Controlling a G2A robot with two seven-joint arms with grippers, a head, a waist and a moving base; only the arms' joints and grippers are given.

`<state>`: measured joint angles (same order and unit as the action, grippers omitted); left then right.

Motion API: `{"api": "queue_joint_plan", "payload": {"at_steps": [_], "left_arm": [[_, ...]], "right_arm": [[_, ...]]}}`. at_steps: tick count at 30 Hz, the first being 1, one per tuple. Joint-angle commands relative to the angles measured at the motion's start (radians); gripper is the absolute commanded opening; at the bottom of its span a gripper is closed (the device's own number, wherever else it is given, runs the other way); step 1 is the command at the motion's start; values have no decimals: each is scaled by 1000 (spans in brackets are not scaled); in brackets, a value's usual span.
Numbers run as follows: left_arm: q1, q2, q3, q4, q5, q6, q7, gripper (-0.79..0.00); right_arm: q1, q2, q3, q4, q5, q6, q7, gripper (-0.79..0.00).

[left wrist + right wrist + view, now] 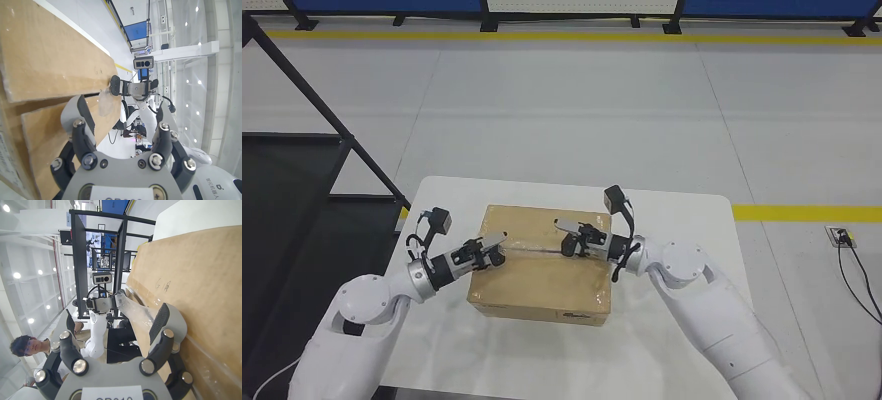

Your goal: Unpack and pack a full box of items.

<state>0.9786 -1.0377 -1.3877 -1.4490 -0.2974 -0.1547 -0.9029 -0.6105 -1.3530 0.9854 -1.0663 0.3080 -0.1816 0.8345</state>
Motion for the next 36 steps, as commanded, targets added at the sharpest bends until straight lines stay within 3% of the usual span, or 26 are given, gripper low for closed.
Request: {"api": "queue_joint_plan", "payload": {"at_steps": [1,7,17,26,36], "left_arm": [[10,4,-23,-6,-6,-8,6,0],[66,17,-116,-52,-40,-43,24,0],[242,33,-291,-111,-83,-108,126,0],[278,24,-244,-43,-101,-130,155,0],[306,20,-229,-40,-118,-167,159,0]], "right_arm": [[5,-3,-3,6,3,-3,3,0],[17,-11,-19,11,13,-9,24,0],[50,-41,-81,44,12,-2,6,0],[94,-79,-140,102,18,-20,-19,0],[144,-132,-201,186,56,-35,-51,0]]}}
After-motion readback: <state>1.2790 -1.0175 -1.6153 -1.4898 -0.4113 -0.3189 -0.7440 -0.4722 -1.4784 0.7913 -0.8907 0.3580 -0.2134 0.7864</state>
